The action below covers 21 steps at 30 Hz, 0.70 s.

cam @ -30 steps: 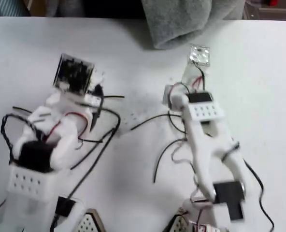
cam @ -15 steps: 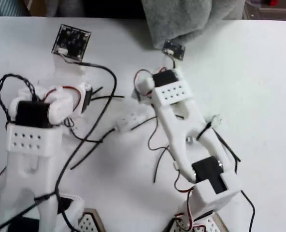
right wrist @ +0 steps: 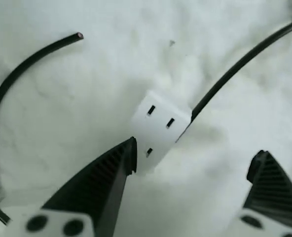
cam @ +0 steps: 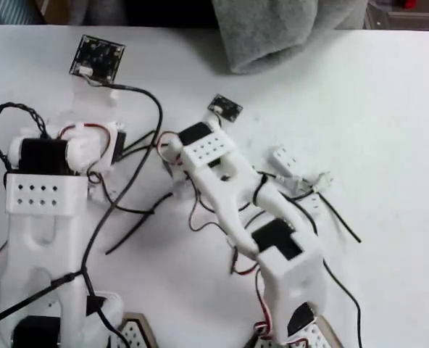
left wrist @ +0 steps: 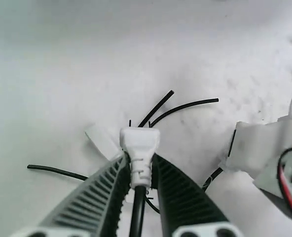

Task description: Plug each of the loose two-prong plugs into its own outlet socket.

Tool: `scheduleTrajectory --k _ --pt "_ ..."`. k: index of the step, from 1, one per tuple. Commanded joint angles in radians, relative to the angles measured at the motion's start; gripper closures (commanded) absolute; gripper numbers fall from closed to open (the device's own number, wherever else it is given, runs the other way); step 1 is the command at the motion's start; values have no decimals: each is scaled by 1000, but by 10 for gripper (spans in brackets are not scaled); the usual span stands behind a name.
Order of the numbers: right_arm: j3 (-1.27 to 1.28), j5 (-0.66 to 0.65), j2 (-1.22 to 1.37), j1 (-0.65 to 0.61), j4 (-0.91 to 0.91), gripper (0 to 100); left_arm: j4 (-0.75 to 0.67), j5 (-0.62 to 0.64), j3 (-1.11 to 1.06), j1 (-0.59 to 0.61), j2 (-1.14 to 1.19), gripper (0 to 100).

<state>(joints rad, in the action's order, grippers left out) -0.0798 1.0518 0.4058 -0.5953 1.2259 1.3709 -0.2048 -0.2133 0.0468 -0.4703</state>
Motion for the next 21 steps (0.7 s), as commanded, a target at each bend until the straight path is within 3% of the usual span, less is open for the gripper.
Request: scheduleTrajectory --k 1,13,18,21 --pt "-87 61 30 7 -18 639 -3 -11 49 10 2 976" --pt "-253 92 182 41 -16 652 -5 -41 43 10 2 976" --pt "-256 81 208 47 -38 843 -5 -43 41 10 4 976" --pt "-256 23 217 48 -48 890 -5 -43 41 10 4 976"
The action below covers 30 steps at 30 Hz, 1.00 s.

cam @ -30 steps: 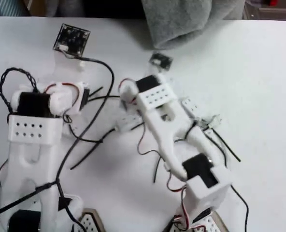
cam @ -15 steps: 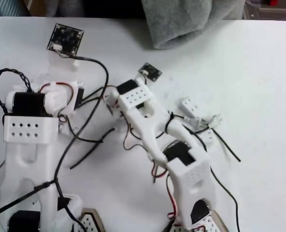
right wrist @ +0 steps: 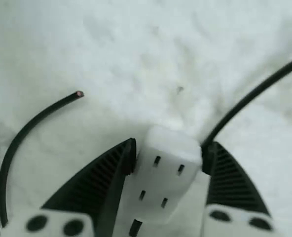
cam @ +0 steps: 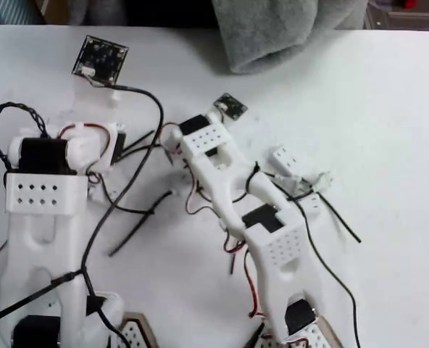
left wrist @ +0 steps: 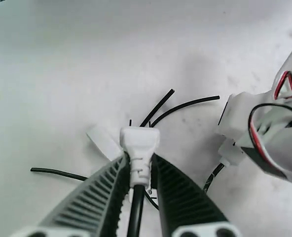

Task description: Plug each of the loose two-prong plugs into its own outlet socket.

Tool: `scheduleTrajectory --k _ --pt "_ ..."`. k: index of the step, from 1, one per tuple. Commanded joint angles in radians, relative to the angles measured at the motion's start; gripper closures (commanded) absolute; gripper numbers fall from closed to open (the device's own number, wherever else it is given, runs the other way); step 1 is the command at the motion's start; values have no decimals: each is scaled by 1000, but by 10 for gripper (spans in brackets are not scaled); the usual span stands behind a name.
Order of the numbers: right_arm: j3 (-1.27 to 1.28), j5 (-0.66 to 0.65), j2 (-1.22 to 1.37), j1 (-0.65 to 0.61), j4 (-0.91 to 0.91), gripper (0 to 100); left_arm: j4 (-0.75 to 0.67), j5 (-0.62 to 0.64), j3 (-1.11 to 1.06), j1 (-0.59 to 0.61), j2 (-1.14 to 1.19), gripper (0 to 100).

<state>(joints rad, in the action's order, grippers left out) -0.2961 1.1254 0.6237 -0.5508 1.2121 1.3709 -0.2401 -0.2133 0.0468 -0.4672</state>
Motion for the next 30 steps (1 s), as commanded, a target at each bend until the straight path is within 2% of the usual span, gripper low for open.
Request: scheduleTrajectory --k 1,6,14,22,24,30 --pt "-40 -61 2 4 -35 891 -5 -8 41 10 1 976" --pt "-35 -74 -2 4 -10 892 -5 -9 41 10 1 976" --pt "-60 -358 -41 -4 182 892 -5 -9 41 10 1 976" --pt "-61 -431 -16 -4 182 882 -5 -9 40 10 1 976" --pt "-61 -431 -8 -10 173 827 -5 -9 40 10 1 976" --pt "-64 -431 -71 -13 205 566 -5 -9 40 5 2 976"
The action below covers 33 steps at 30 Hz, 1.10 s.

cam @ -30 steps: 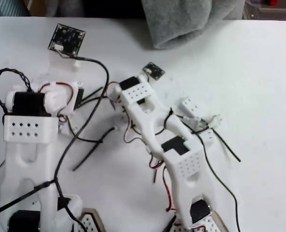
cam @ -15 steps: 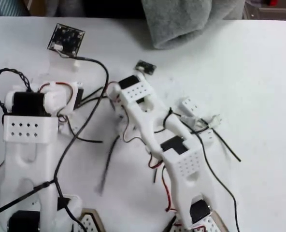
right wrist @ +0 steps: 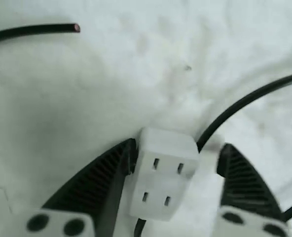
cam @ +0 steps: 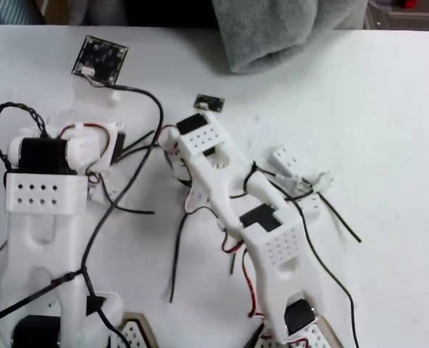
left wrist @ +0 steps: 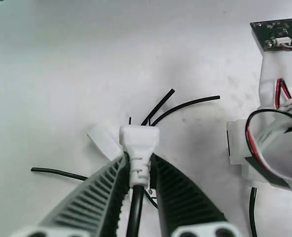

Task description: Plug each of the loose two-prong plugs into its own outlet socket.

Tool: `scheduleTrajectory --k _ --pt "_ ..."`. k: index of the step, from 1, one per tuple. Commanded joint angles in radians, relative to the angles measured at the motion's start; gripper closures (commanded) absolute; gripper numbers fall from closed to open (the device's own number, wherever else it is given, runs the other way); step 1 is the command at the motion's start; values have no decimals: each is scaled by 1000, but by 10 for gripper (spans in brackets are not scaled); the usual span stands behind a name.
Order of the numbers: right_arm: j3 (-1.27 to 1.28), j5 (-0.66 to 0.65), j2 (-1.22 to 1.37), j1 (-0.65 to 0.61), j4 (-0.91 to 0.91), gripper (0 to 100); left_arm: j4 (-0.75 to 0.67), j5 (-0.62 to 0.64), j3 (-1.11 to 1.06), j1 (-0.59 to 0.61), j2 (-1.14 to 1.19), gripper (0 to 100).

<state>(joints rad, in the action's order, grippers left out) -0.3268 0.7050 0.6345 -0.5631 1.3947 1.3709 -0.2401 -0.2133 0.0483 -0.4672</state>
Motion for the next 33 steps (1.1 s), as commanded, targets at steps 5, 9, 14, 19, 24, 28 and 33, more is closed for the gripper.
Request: scheduleTrajectory --k 5,9,14,19,24,28,33 --pt "-81 -11 -246 105 79 522 -3 -9 52 -31 56 976" --pt "-83 -11 -357 266 77 522 31 -25 147 -70 196 976" --pt "-80 -129 -397 421 176 522 201 -23 388 -122 360 976" --pt "-17 -279 -360 595 300 522 304 -23 512 -246 483 976" --pt "123 -459 -254 753 285 522 367 -28 589 -317 573 976" --pt "229 -485 -119 837 162 522 410 -31 621 -328 656 976" --pt "199 -477 -15 901 130 523 411 -57 623 -334 745 976"
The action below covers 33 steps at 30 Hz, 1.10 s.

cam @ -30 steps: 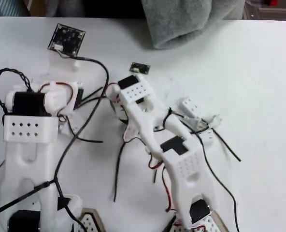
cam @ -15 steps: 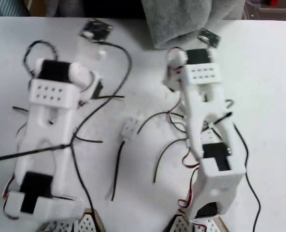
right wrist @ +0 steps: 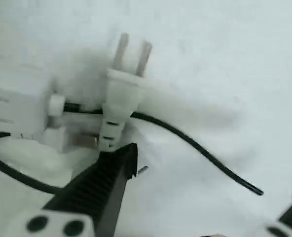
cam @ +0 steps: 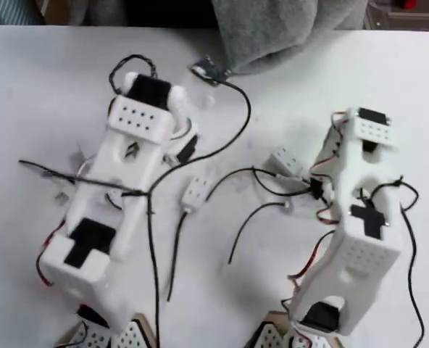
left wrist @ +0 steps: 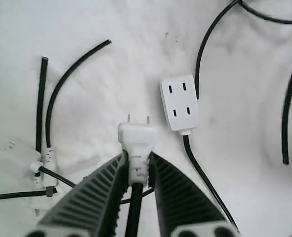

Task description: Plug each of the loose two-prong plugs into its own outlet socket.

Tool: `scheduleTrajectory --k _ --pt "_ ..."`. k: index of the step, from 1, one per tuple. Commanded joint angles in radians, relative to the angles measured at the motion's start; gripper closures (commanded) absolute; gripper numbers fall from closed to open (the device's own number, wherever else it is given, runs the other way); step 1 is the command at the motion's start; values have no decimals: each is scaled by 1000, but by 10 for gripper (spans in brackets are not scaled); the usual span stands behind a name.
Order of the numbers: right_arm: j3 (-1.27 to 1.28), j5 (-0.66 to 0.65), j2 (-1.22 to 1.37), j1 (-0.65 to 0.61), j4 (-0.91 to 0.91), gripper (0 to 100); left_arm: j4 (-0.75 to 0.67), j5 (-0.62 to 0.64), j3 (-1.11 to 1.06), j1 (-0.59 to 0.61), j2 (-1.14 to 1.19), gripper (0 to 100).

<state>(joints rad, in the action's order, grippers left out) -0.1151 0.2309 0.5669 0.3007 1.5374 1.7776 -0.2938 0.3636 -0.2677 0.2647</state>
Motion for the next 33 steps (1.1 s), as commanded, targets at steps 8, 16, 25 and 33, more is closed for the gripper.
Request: scheduleTrajectory --k 8,16,25,33 --pt "-34 -2 68 35 -24 639 6 92 71 -104 36 976" --pt "-34 -2 68 25 -30 652 -5 210 69 -160 62 976" --pt "-34 0 68 16 -30 652 -49 258 72 -142 163 976" --pt "-34 0 68 15 -30 652 -44 273 107 -139 173 976"
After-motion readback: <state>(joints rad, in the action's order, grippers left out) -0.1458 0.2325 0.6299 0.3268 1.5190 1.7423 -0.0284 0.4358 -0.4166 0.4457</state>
